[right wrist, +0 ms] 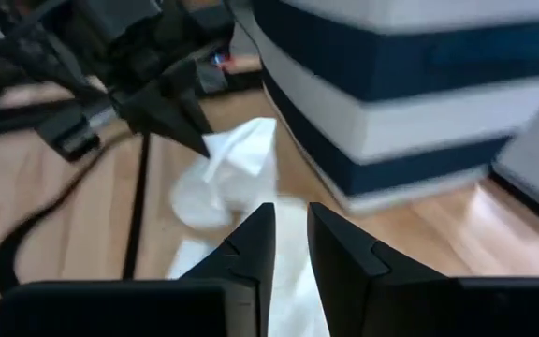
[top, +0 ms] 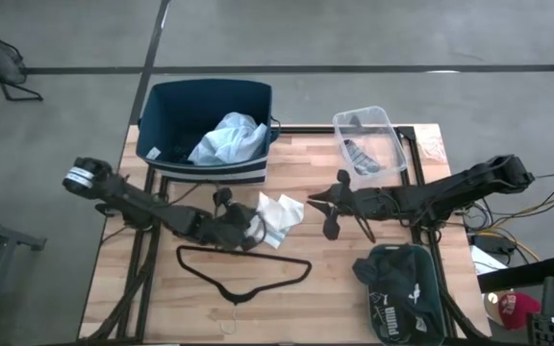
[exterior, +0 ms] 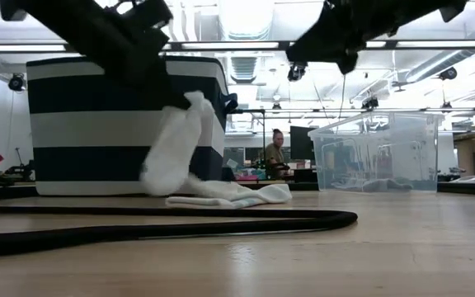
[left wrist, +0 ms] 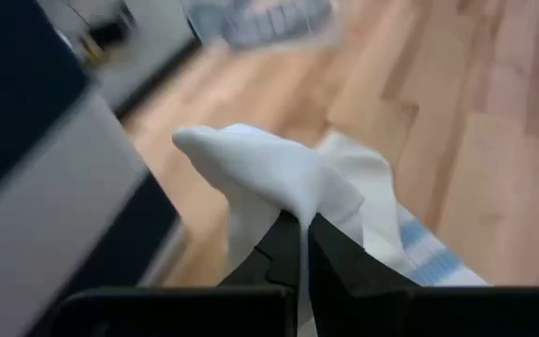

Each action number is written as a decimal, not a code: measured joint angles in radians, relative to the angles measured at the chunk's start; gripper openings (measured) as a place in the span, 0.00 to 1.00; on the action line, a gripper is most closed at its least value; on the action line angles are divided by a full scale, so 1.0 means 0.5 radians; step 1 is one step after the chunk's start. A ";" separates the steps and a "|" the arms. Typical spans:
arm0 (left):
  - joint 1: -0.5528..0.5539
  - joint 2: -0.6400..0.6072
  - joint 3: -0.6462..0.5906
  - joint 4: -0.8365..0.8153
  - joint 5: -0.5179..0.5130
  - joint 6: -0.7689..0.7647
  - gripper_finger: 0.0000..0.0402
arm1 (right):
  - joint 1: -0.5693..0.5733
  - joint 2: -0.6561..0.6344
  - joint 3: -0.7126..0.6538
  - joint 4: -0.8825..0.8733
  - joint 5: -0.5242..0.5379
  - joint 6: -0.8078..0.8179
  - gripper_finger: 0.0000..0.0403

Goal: Pick & Place Cloths
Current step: Put the left white sock into the transparent bin

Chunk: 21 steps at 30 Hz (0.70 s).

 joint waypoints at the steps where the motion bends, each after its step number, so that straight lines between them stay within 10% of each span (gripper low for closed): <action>1: -0.022 -0.007 0.000 0.018 -0.055 0.032 0.02 | 0.009 0.014 0.000 0.042 -0.002 -0.027 0.16; 21: -0.065 -0.017 0.008 0.569 0.053 0.130 0.03 | 0.047 0.530 0.034 0.840 -0.138 -0.367 0.58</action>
